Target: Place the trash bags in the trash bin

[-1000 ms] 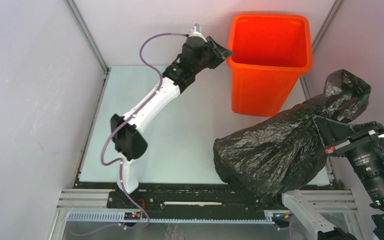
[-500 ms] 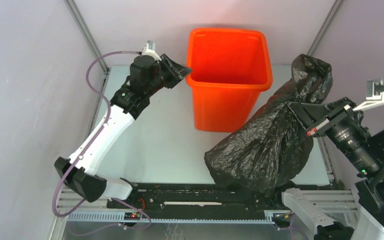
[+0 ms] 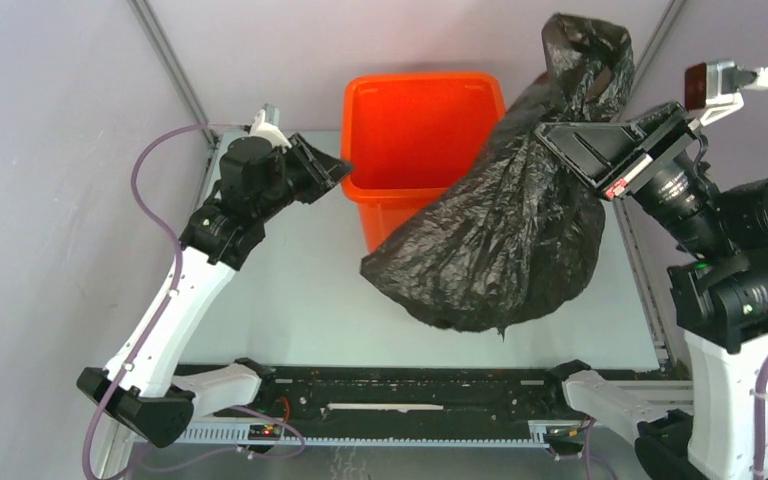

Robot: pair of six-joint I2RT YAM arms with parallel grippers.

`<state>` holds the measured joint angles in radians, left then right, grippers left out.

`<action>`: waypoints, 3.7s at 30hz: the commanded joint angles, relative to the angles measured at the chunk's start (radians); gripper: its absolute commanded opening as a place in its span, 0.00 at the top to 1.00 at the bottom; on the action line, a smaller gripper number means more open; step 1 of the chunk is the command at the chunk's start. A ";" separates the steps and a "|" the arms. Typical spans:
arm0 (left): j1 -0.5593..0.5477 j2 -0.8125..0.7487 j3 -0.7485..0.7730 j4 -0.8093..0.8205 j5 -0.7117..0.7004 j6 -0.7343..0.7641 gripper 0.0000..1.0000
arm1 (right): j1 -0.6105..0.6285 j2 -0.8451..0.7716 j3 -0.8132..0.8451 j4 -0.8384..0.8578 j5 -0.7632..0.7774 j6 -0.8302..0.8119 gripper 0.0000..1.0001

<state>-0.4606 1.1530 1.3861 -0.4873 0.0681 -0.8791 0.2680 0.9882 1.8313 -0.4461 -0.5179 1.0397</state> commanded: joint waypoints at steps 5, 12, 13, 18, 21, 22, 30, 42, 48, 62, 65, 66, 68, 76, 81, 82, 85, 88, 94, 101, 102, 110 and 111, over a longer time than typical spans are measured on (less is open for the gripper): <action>0.028 -0.097 0.079 -0.046 0.161 0.181 0.48 | 0.351 0.209 0.197 0.584 0.072 0.264 1.00; 0.032 -0.280 0.102 -0.061 0.175 0.199 0.17 | 0.454 0.409 0.419 0.731 0.268 0.403 1.00; 0.033 -0.309 0.100 -0.062 0.170 0.198 0.14 | 0.473 0.426 0.447 0.742 0.304 0.409 1.00; 0.034 -0.424 0.078 -0.013 0.204 0.210 0.07 | 0.547 0.552 0.665 0.736 0.435 0.381 1.00; 0.034 -0.496 0.021 0.140 0.348 0.216 0.05 | 0.494 0.598 0.712 0.766 0.459 0.435 1.00; 0.034 -0.509 0.027 0.181 0.399 0.215 0.04 | 0.456 0.604 0.713 0.784 0.468 0.473 1.00; 0.034 -0.454 0.207 0.170 0.550 0.189 0.04 | 0.045 0.575 0.662 0.784 0.517 0.602 1.00; 0.034 -0.398 0.152 0.228 0.334 0.032 0.07 | -0.206 0.593 0.474 0.650 0.467 0.371 1.00; -0.172 -0.258 0.225 0.158 0.257 0.180 0.00 | -0.184 0.631 0.483 0.605 0.484 0.327 1.00; -0.452 0.224 0.706 -0.270 -0.181 0.618 0.00 | -0.169 0.632 0.476 0.595 0.462 0.383 1.00; -0.452 0.291 0.752 -0.273 -0.160 0.606 0.00 | -0.162 0.614 0.457 0.604 0.449 0.413 1.00; -0.452 0.314 0.777 -0.271 -0.138 0.605 0.01 | -0.159 0.604 0.450 0.606 0.443 0.422 1.00; -0.452 0.355 0.847 -0.278 -0.120 0.609 0.23 | -0.153 0.580 0.424 0.617 0.432 0.436 1.00; -0.377 0.312 0.994 -0.029 -0.323 0.619 0.91 | -0.121 0.478 0.394 0.588 0.366 0.452 1.00; -0.357 0.254 0.930 0.249 -0.436 0.721 1.00 | -0.108 0.418 0.341 0.594 0.334 0.479 1.00; -0.350 0.262 0.940 0.271 -0.446 0.725 1.00 | -0.108 0.409 0.340 0.587 0.329 0.477 1.00; -0.314 0.313 0.990 0.305 -0.422 0.693 1.00 | -0.104 0.394 0.349 0.567 0.325 0.448 1.00; -0.273 0.383 1.008 0.318 -0.354 0.610 1.00 | -0.115 0.394 0.365 0.548 0.317 0.427 1.00; -0.234 0.476 1.016 0.295 -0.179 0.433 1.00 | -0.132 0.382 0.369 0.550 0.286 0.427 1.00; -0.205 0.560 1.021 0.375 0.015 0.312 1.00 | -0.168 0.355 0.360 0.503 0.256 0.299 1.00; -0.194 0.578 1.025 0.389 0.041 0.295 1.00 | -0.170 0.359 0.362 0.496 0.250 0.264 1.00; -0.133 0.605 0.948 0.426 0.149 0.184 1.00 | -0.191 0.343 0.225 0.504 0.186 0.271 1.00; -0.126 0.580 0.894 0.431 0.143 0.183 1.00 | -0.186 0.343 0.206 0.516 0.179 0.275 1.00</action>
<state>-0.6056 1.8091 2.3768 -0.1211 0.1501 -0.6437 0.0780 1.3373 2.1002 0.0414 -0.2852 1.3209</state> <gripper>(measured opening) 0.007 0.007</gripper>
